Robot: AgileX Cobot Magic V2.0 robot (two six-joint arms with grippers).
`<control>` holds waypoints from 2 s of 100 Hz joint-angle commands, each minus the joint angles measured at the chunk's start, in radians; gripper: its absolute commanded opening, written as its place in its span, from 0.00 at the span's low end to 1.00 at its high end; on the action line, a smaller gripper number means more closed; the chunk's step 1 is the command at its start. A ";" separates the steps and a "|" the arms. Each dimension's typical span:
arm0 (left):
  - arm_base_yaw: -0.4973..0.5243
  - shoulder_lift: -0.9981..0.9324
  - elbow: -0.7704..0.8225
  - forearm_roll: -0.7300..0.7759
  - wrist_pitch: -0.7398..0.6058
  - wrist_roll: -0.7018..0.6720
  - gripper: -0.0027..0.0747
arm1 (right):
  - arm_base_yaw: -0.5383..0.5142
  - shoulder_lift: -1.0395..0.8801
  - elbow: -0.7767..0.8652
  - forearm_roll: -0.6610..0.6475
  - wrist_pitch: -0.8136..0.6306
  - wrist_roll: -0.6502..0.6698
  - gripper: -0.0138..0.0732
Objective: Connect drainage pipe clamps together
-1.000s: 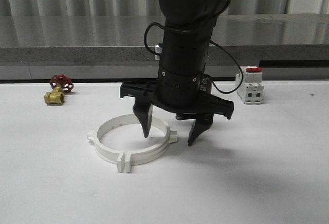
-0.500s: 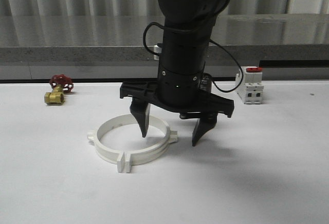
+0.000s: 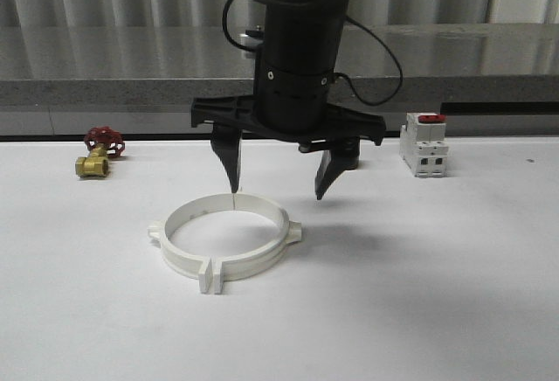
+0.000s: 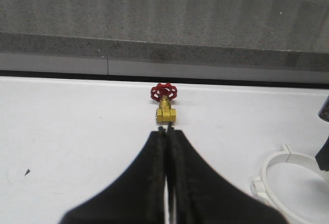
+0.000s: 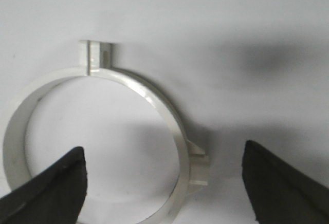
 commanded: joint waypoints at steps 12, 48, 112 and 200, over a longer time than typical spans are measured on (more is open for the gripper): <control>0.000 0.000 -0.029 -0.003 -0.075 -0.006 0.01 | -0.068 -0.180 -0.035 -0.030 -0.007 -0.115 0.86; 0.000 0.000 -0.029 -0.003 -0.075 -0.006 0.01 | -0.289 -0.474 -0.010 -0.030 0.091 -0.411 0.86; 0.000 0.000 -0.029 -0.003 -0.075 -0.006 0.01 | -0.424 -1.196 0.717 -0.030 0.034 -0.523 0.86; 0.000 0.000 -0.029 -0.003 -0.075 -0.006 0.01 | -0.424 -1.464 0.898 -0.088 0.080 -0.522 0.08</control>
